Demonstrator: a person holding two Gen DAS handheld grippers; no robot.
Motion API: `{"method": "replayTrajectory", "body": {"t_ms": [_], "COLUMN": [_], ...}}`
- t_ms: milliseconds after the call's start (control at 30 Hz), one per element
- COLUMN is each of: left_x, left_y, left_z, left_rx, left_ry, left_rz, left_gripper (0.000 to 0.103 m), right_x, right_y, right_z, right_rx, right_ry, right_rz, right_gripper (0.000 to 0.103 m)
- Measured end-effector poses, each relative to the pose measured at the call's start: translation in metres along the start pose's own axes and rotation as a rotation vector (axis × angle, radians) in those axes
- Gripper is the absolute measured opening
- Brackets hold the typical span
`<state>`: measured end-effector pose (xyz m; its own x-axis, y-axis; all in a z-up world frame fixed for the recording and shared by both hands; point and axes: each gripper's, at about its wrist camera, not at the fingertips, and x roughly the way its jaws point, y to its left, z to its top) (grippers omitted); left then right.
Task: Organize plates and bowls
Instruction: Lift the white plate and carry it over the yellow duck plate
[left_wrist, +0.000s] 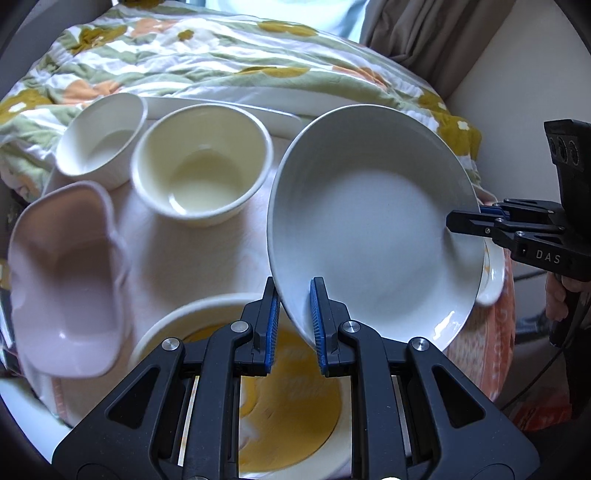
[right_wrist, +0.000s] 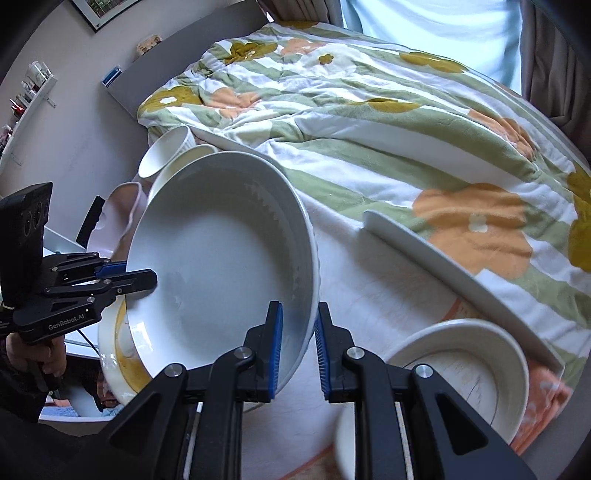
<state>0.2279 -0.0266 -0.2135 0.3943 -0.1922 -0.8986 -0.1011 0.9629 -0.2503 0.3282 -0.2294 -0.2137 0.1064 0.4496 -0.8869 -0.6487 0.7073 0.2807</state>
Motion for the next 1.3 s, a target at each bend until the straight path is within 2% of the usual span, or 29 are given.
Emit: {"method": "replayTrajectory", "body": {"t_ms": [167, 400, 567, 767, 933, 1300], "left_x": [-0.021, -0.026, -0.021, -0.015, -0.011, -0.001], "left_y": [0.025, 0.063, 0.086, 0.097, 0.095, 0.081], "left_z": [-0.029, -0.066, -0.085, -0.091, -0.093, -0.092], "left_rx": [0.045, 0.102, 0.136, 0.182, 0.213, 0.268], "left_ry": [0.033, 0.102, 0.136, 0.144, 0.149, 0.141], "left_rz": [-0.021, -0.046, -0.059, -0.058, -0.059, -0.009], "left_gripper": [0.015, 0.015, 0.015, 0.015, 0.015, 0.015], "right_x": [-0.003, 0.013, 0.022, 0.034, 0.034, 0.036], "right_y": [0.041, 0.092, 0.123, 0.141, 0.144, 0.154], "right_z": [-0.023, -0.065, -0.088, -0.098, -0.108, -0.115], "right_rx": [0.079, 0.215, 0.292, 0.359, 0.398, 0.401], "right_ry": [-0.017, -0.019, -0.038, -0.075, -0.099, -0.112], "right_rz": [-0.012, -0.016, -0.099, -0.156, -0.170, -0.225], "right_gripper": [0.016, 0.016, 0.016, 0.016, 0.016, 0.016]}}
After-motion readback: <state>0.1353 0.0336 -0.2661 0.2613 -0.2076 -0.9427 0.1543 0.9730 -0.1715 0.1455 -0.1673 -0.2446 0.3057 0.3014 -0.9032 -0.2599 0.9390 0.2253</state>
